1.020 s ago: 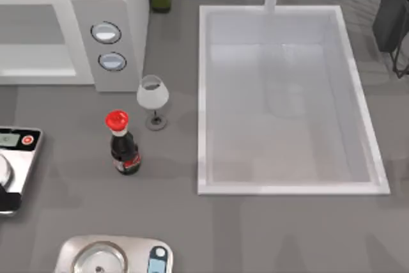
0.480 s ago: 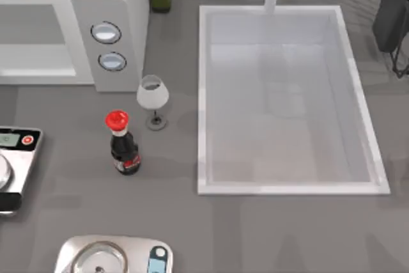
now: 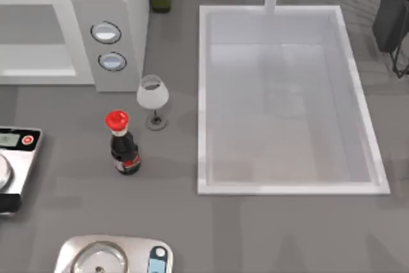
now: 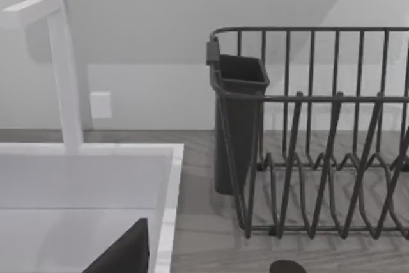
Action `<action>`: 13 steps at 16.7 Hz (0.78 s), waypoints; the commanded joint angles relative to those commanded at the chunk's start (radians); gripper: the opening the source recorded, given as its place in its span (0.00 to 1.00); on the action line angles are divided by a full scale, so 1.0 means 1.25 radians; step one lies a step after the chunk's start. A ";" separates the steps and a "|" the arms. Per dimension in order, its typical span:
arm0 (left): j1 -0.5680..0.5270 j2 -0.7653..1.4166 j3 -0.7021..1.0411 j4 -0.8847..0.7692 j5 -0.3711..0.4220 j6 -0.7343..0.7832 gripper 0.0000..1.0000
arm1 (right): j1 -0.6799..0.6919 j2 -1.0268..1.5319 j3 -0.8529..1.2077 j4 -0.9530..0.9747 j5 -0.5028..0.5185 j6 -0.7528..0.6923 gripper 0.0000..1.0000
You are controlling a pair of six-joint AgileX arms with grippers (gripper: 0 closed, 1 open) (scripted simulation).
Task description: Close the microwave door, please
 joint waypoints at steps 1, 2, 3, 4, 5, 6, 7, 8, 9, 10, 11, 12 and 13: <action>0.006 -0.020 -0.001 -0.020 0.006 0.000 0.00 | 0.000 0.000 0.000 0.000 0.000 0.000 1.00; 0.012 -0.048 -0.002 -0.046 0.012 -0.001 0.00 | 0.000 0.000 0.000 0.000 0.000 0.000 1.00; 0.019 -0.073 -0.002 -0.069 0.019 -0.001 0.00 | 0.000 0.000 0.000 0.000 0.000 0.000 1.00; 0.024 -0.091 -0.003 -0.087 0.024 -0.001 0.00 | 0.000 0.000 0.000 0.000 0.000 0.000 1.00; 0.027 -0.104 -0.004 -0.100 0.027 -0.002 0.00 | 0.000 0.000 0.000 0.000 0.000 0.000 1.00; 0.029 -0.109 -0.004 -0.104 0.029 -0.002 0.00 | 0.000 0.000 0.000 0.000 0.000 0.000 1.00; 0.029 -0.109 -0.004 -0.104 0.029 -0.002 0.00 | 0.000 0.000 0.000 0.000 0.000 0.000 1.00; 0.029 -0.109 -0.004 -0.104 0.029 -0.002 0.00 | 0.000 0.000 0.000 0.000 0.000 0.000 1.00; 0.026 -0.106 -0.002 -0.102 0.028 -0.001 0.00 | 0.000 0.000 0.000 0.000 0.000 0.000 1.00; 0.028 -0.105 -0.002 -0.102 0.031 -0.001 0.00 | 0.000 0.000 0.000 0.000 0.000 0.000 1.00; 0.039 -0.102 -0.001 -0.099 0.041 -0.001 0.00 | 0.000 0.000 0.000 0.000 0.000 0.000 1.00; 0.058 -0.097 0.000 -0.095 0.060 -0.001 0.00 | 0.000 0.000 0.000 0.000 0.000 0.000 1.00; 0.086 -0.091 0.001 -0.091 0.088 -0.001 0.00 | 0.000 0.000 0.000 0.000 0.000 0.000 1.00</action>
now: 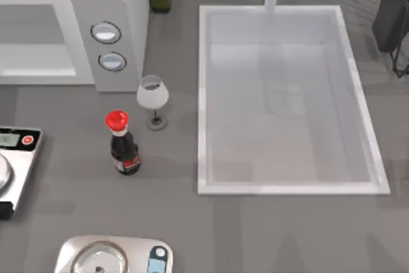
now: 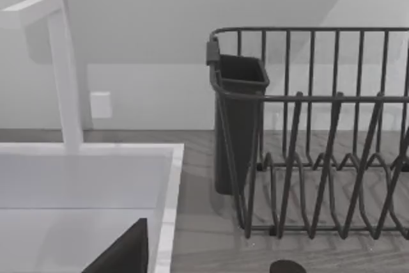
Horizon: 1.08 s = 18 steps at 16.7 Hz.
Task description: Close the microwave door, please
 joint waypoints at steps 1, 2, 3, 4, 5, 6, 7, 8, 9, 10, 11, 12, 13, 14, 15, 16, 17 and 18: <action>0.035 0.007 0.002 0.006 0.035 0.000 0.00 | 0.000 0.000 0.000 0.000 0.000 0.000 1.00; 0.074 0.016 0.003 0.013 0.074 0.000 0.00 | 0.000 0.000 0.000 0.000 0.000 0.000 1.00; 0.113 0.026 0.005 0.021 0.113 0.000 0.00 | 0.000 0.000 0.000 0.000 0.000 0.000 1.00; 0.150 0.038 0.007 0.031 0.150 0.000 0.00 | 0.000 0.000 0.000 0.000 0.000 0.000 1.00; 0.182 0.050 0.008 0.041 0.182 0.001 0.00 | 0.000 0.000 0.000 0.000 0.000 0.000 1.00; 0.208 0.061 0.010 0.051 0.208 0.001 0.00 | 0.000 0.000 0.000 0.000 0.000 0.000 1.00; 0.228 0.069 0.011 0.058 0.228 0.001 0.00 | 0.000 0.000 0.000 0.000 0.000 0.000 1.00; 0.240 0.075 0.012 0.063 0.239 0.001 0.00 | 0.000 0.000 0.000 0.000 0.000 0.000 1.00; 0.243 0.076 0.012 0.064 0.243 0.001 0.00 | 0.000 0.000 0.000 0.000 0.000 0.000 1.00; 0.243 0.076 0.012 0.064 0.243 0.001 0.00 | 0.000 0.000 0.000 0.000 0.000 0.000 1.00; 0.243 0.076 0.012 0.064 0.243 0.001 0.00 | 0.000 0.000 0.000 0.000 0.000 0.000 1.00; 0.240 0.073 0.009 0.063 0.240 0.001 0.00 | 0.000 0.000 0.000 0.000 0.000 0.000 1.00; 0.237 0.075 0.007 0.066 0.237 0.002 0.00 | 0.000 0.000 0.000 0.000 0.000 0.000 1.00; 0.226 0.081 0.000 0.077 0.226 0.002 0.00 | 0.000 0.000 0.000 0.000 0.000 0.000 1.00; 0.207 0.089 -0.009 0.095 0.206 0.002 0.00 | 0.000 0.000 0.000 0.000 0.000 0.000 1.00; 0.181 0.098 -0.019 0.119 0.181 0.002 0.00 | 0.000 0.000 0.000 0.000 0.000 0.000 1.00; 0.162 0.107 -0.030 0.138 0.161 0.002 0.00 | 0.000 0.000 0.000 0.000 0.000 0.000 1.00; 0.150 0.113 -0.037 0.149 0.150 0.002 0.00 | 0.000 0.000 0.000 0.000 0.000 0.000 1.00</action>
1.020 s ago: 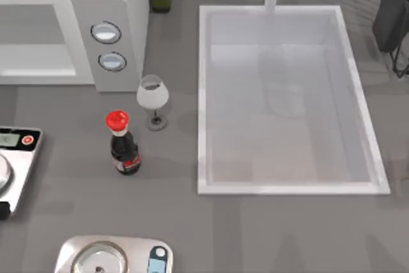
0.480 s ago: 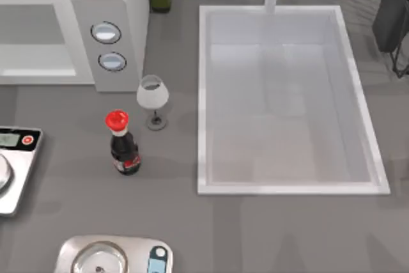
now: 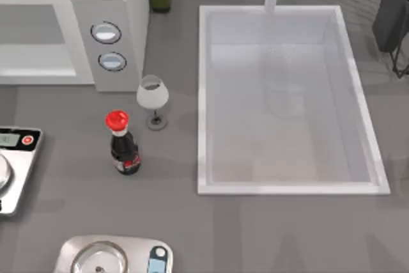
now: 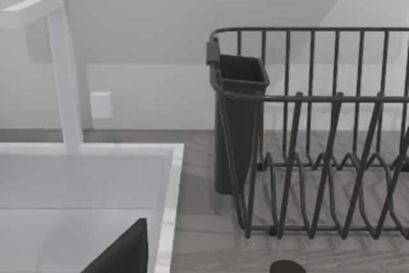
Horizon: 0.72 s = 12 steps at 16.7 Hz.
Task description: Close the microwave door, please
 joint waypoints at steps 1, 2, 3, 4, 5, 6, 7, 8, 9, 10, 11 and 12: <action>-0.003 0.002 -0.002 0.003 -0.003 0.000 0.00 | 0.000 0.000 0.000 0.000 0.000 0.000 1.00; -0.003 0.002 -0.002 0.003 -0.003 0.000 0.00 | 0.000 0.000 0.000 0.000 0.000 0.000 1.00; -0.003 0.002 -0.002 0.003 -0.003 0.000 0.00 | 0.000 0.000 0.000 0.000 0.000 0.000 1.00; 0.000 -0.001 0.000 0.001 -0.001 0.000 0.00 | 0.000 0.000 0.000 0.000 0.000 0.000 1.00; 0.000 0.000 0.001 0.000 0.000 0.000 0.00 | 0.000 0.000 0.000 0.000 0.000 0.000 1.00; 0.006 0.008 0.009 -0.005 0.003 0.006 0.00 | 0.000 0.000 0.000 0.000 0.000 0.000 1.00; 0.017 0.026 0.026 -0.015 0.009 0.018 0.00 | 0.000 0.000 0.000 0.000 0.000 0.000 1.00; 0.033 0.051 0.051 -0.030 0.017 0.036 0.00 | 0.000 0.000 0.000 0.000 0.000 0.000 1.00; 0.053 0.085 0.083 -0.050 0.028 0.058 0.00 | 0.000 0.000 0.000 0.000 0.000 0.000 1.00; 0.076 0.128 0.121 -0.072 0.041 0.084 0.00 | 0.000 0.000 0.000 0.000 0.000 0.000 1.00; 0.102 0.179 0.166 -0.098 0.055 0.114 0.00 | 0.000 0.000 0.000 0.000 0.000 0.000 1.00; 0.131 0.238 0.214 -0.126 0.070 0.147 0.00 | 0.000 0.000 0.000 0.000 0.000 0.000 1.00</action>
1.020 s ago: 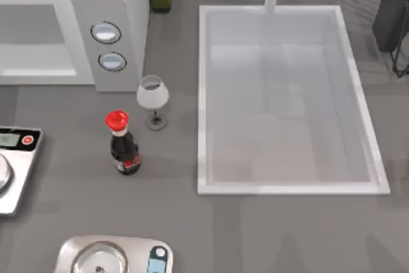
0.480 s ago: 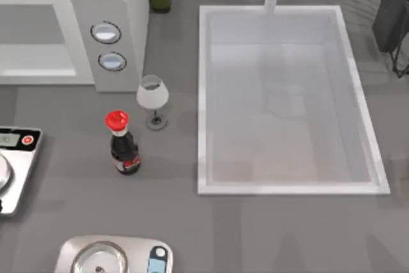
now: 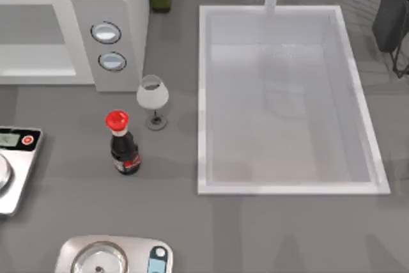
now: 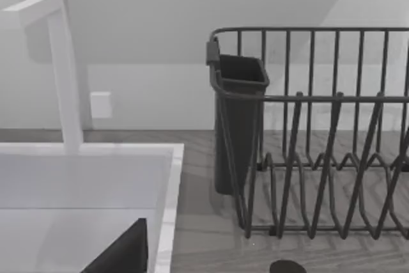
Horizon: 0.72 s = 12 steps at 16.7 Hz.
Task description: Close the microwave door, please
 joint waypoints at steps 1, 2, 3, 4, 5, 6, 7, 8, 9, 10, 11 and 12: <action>0.030 0.065 0.053 -0.031 0.016 0.035 0.00 | 0.000 0.000 0.000 0.000 0.000 0.000 1.00; 0.062 0.136 0.109 -0.063 0.033 0.073 0.00 | 0.000 0.000 0.000 0.000 0.000 0.000 1.00; 0.095 0.211 0.167 -0.098 0.049 0.112 0.00 | 0.000 0.000 0.000 0.000 0.000 0.000 1.00; 0.129 0.288 0.227 -0.133 0.066 0.152 0.00 | 0.000 0.000 0.000 0.000 0.000 0.000 1.00; 0.162 0.367 0.288 -0.168 0.083 0.193 0.00 | 0.000 0.000 0.000 0.000 0.000 0.000 1.00; 0.195 0.447 0.349 -0.204 0.100 0.234 0.00 | 0.000 0.000 0.000 0.000 0.000 0.000 1.00; 0.227 0.527 0.410 -0.240 0.115 0.274 0.00 | 0.000 0.000 0.000 0.000 0.000 0.000 1.00; 0.259 0.605 0.469 -0.275 0.130 0.313 0.00 | 0.000 0.000 0.000 0.000 0.000 0.000 1.00; 0.288 0.681 0.527 -0.308 0.144 0.352 0.00 | 0.000 0.000 0.000 0.000 0.000 0.000 1.00; 0.316 0.754 0.583 -0.341 0.158 0.388 0.00 | 0.000 0.000 0.000 0.000 0.000 0.000 1.00; 0.342 0.821 0.635 -0.371 0.169 0.422 0.00 | 0.000 0.000 0.000 0.000 0.000 0.000 1.00; 0.366 0.883 0.683 -0.399 0.180 0.453 0.00 | 0.000 0.000 0.000 0.000 0.000 0.000 1.00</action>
